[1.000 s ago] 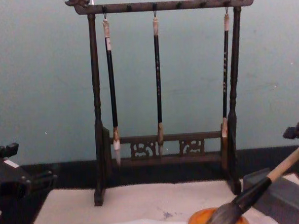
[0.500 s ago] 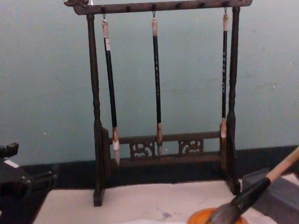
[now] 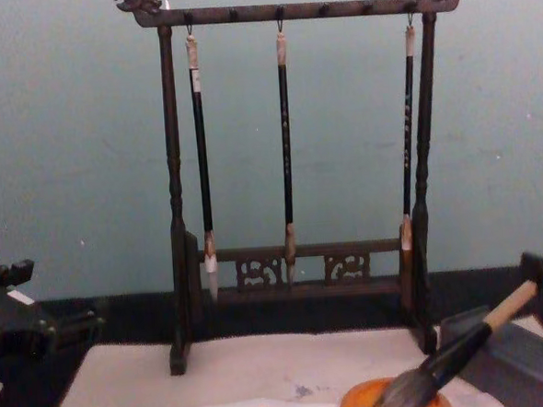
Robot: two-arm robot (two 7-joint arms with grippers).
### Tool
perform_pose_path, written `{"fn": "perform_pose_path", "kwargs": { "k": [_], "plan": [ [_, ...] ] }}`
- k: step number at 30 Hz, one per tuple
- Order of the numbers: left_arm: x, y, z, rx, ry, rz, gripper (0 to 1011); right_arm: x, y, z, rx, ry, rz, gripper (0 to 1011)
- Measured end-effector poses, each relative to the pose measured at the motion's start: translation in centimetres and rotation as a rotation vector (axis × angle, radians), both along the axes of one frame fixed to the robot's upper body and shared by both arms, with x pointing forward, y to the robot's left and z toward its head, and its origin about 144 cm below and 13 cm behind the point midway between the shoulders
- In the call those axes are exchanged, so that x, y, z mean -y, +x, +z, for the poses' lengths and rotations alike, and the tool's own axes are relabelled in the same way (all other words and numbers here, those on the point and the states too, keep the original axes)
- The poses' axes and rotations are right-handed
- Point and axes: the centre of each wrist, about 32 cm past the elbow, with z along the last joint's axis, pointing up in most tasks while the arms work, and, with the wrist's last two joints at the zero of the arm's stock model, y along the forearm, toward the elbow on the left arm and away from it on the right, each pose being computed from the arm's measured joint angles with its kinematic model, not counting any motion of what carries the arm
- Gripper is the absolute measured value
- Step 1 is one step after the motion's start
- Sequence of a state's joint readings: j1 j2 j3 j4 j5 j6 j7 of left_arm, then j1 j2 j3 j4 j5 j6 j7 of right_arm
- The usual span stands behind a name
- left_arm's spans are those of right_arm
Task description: Pick up the brush from the inkstone, write on the paper, then place the brush back to its original position.
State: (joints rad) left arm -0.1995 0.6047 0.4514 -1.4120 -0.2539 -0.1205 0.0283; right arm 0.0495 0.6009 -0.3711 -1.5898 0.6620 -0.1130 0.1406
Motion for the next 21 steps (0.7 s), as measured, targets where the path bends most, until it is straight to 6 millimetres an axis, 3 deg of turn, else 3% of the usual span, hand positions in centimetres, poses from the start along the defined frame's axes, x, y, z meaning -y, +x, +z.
{"fn": "perform_pose_path", "kwargs": {
  "k": [11,21],
  "plan": [
    [0.0,0.0,0.0,0.0,0.0,0.0,1010,-1.0,-0.2,-2.2,0.076,-0.181,-0.007,1000],
    [0.0,0.0,0.0,0.0,0.0,0.0,1009,-1.4,0.2,-2.9,0.071,-0.261,-0.022,1000]
  ]
}}
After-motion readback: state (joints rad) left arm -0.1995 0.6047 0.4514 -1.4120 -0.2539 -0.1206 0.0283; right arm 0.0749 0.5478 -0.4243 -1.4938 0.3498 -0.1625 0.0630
